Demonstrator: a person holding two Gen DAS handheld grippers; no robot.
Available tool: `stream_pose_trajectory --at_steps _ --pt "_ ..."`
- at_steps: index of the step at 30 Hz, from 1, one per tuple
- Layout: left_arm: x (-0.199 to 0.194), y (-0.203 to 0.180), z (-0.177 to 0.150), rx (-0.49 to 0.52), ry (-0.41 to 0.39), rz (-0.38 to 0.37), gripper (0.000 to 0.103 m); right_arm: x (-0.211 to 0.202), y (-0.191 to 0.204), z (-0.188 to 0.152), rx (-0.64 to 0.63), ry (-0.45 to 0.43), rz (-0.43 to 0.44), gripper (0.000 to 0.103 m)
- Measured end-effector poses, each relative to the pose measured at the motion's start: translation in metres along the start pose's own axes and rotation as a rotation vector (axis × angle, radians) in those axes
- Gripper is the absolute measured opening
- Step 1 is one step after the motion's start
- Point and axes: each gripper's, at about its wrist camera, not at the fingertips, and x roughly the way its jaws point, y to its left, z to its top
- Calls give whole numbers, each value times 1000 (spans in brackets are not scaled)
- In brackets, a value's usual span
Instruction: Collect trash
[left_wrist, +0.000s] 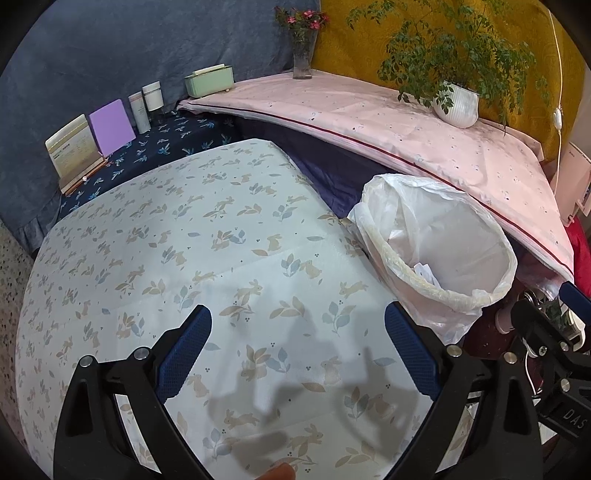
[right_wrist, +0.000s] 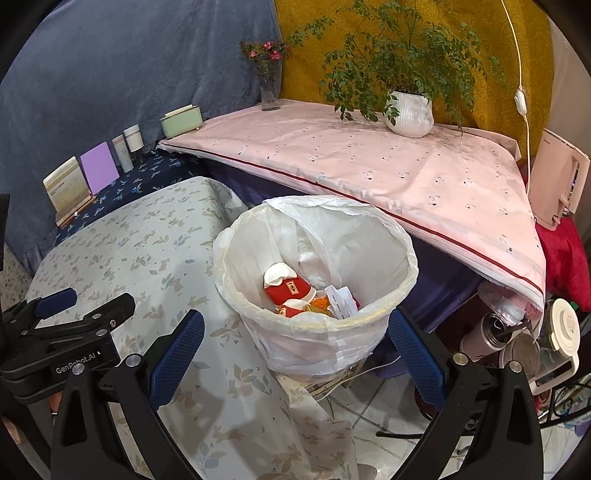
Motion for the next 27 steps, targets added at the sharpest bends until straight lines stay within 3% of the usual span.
stream_pose_trajectory --at_steps 27 --pt "-7 -12 -8 22 2 10 91 -6 -5 -11 8 16 -13 96"
